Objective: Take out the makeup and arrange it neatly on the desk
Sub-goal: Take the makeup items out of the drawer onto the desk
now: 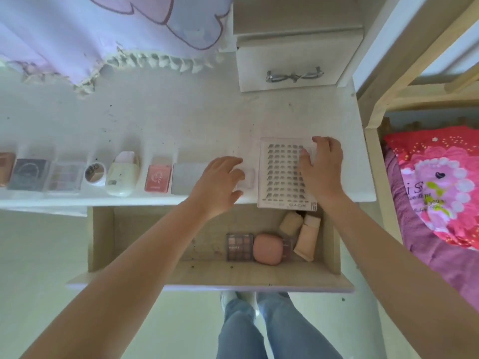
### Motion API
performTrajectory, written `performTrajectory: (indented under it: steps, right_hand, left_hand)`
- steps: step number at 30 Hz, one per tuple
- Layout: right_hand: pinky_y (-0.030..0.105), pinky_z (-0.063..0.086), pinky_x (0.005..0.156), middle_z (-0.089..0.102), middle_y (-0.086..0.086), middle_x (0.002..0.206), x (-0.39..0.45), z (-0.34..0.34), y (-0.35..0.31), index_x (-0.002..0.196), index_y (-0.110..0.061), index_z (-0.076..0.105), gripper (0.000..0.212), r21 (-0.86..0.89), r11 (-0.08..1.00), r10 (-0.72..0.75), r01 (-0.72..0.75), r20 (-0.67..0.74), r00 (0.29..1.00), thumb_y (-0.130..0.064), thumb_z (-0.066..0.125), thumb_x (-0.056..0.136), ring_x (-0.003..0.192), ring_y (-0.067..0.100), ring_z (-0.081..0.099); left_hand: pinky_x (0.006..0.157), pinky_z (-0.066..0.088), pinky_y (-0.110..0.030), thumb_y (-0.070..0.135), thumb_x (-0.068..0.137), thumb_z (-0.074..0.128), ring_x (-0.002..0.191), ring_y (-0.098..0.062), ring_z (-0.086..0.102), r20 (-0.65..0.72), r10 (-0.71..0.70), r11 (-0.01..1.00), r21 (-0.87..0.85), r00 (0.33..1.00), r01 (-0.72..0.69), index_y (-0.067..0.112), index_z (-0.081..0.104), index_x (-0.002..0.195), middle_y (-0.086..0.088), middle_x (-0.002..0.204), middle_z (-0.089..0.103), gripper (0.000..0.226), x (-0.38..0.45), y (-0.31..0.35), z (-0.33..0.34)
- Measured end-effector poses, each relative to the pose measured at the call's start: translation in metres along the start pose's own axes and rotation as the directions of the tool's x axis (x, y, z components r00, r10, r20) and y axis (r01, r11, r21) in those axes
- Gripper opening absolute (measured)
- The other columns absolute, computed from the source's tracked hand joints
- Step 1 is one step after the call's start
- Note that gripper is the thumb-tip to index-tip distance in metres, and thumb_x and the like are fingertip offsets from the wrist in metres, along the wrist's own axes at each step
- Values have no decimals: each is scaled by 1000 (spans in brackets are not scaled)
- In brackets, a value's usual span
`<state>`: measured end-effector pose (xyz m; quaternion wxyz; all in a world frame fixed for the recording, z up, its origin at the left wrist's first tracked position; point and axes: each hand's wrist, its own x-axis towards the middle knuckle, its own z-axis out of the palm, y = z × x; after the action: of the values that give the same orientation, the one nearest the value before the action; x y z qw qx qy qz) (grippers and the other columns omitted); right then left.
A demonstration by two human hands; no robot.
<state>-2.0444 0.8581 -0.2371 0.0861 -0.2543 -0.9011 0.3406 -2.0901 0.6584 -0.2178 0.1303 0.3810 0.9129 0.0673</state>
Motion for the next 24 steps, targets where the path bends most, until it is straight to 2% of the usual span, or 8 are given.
performTrajectory:
  steps: [3,5,6,8,10,14,20,24]
  right_hand:
    - [16,31,87,57,29,99,-48,-13,11,96,9,60,23,5,934,-354,356,-98,930,-6,48,84,95,37,54]
    - [15,37,84,62,25,85,-93,-8,24,84,5,63,19,11,858,-514,514,33,857,-7,49,79,86,26,54]
    - [19,40,83,63,22,84,-112,1,33,83,3,64,16,-7,833,-545,552,154,824,-7,53,77,85,23,53]
    - [28,44,86,64,20,101,-135,25,46,100,0,64,27,-97,847,-416,522,490,766,-9,65,74,95,27,57]
    - [28,31,101,47,10,134,-145,52,57,130,-8,44,55,-254,870,-141,422,691,709,-24,62,81,121,25,43]
    - [30,23,103,33,4,143,-144,90,64,140,-18,23,67,-422,849,32,318,642,766,-31,56,83,129,23,28]
    - [35,34,92,46,14,124,-136,103,54,121,-9,46,41,-527,820,127,225,551,825,-18,54,82,116,29,40]
    - [33,42,86,54,18,115,-137,88,49,112,-4,53,32,-423,904,203,53,536,819,-14,56,82,104,32,53]
  left_hand:
    - [66,54,-37,-5,64,66,73,-33,64,-235,97,990,-73,967,-117,-3,67,81,-19,80,66,17,-43,6,19]
    - [50,48,-25,4,69,50,56,-26,60,-174,144,982,-99,974,-163,0,66,73,-13,65,62,17,-74,10,44]
    - [50,47,-23,10,72,45,60,-27,61,-72,139,982,-117,988,-146,1,66,78,-13,71,63,23,-84,11,60]
    - [74,49,-29,13,82,43,97,-29,57,219,-23,990,-128,976,52,3,57,110,-17,109,58,33,-95,8,94]
    - [99,35,-34,15,88,44,124,-28,37,404,-159,963,-137,901,232,5,35,134,-12,138,38,47,-94,1,125]
    - [106,28,-37,23,90,47,133,-29,24,413,-174,961,-126,894,245,6,24,140,-12,146,25,58,-76,1,160]
    - [97,35,-37,17,87,54,122,-31,33,381,-213,970,-24,900,240,5,49,121,-15,130,39,36,-60,-1,164]
    - [89,41,-32,19,92,49,111,-30,48,414,-150,961,-154,898,231,6,57,111,-16,120,51,25,-63,-4,147]
